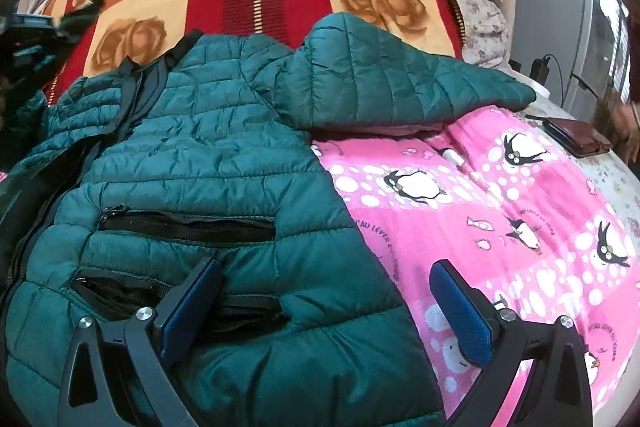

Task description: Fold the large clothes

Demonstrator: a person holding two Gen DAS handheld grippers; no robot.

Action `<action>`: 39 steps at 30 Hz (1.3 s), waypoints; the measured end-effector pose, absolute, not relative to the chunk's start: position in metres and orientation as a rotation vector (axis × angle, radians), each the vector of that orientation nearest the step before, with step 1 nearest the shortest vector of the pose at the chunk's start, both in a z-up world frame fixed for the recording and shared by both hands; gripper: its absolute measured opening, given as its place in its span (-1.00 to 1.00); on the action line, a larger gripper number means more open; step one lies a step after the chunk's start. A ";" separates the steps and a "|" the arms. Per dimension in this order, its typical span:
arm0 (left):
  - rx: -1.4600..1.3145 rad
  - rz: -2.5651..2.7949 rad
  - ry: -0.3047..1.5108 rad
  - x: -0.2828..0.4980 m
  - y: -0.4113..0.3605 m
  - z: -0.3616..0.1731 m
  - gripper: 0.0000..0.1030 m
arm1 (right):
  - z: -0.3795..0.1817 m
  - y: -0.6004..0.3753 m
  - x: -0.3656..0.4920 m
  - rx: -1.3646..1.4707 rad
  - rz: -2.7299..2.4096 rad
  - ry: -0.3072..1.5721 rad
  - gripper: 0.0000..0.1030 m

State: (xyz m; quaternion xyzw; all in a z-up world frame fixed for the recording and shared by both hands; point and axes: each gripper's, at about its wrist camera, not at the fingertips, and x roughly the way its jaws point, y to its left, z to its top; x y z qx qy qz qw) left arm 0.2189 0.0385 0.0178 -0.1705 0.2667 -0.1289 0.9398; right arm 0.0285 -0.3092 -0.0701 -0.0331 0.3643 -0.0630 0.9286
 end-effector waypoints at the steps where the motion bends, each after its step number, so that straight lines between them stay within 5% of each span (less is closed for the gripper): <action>1: -0.357 -0.273 0.558 0.224 0.032 0.011 -0.84 | -0.071 -0.310 0.028 -0.061 -0.126 0.746 0.99; 17: -0.332 -0.616 0.801 0.275 -0.111 -0.064 -0.82 | -0.074 -0.310 0.026 -0.054 -0.138 0.737 0.99; 22: -0.420 -0.635 0.885 0.284 -0.106 -0.071 -0.68 | -0.075 -0.308 0.027 -0.068 -0.148 0.746 0.99; 24: -0.448 -0.666 0.916 0.279 -0.104 -0.067 -0.21 | -0.075 -0.307 0.028 -0.078 -0.153 0.749 0.99; 27: -0.486 -0.707 0.893 0.255 -0.086 -0.052 0.28 | -0.072 -0.308 0.032 -0.081 -0.148 0.784 0.99; 39: -0.335 -0.235 0.662 0.198 0.105 -0.005 0.30 | 0.016 -0.283 0.137 0.031 0.135 0.755 0.99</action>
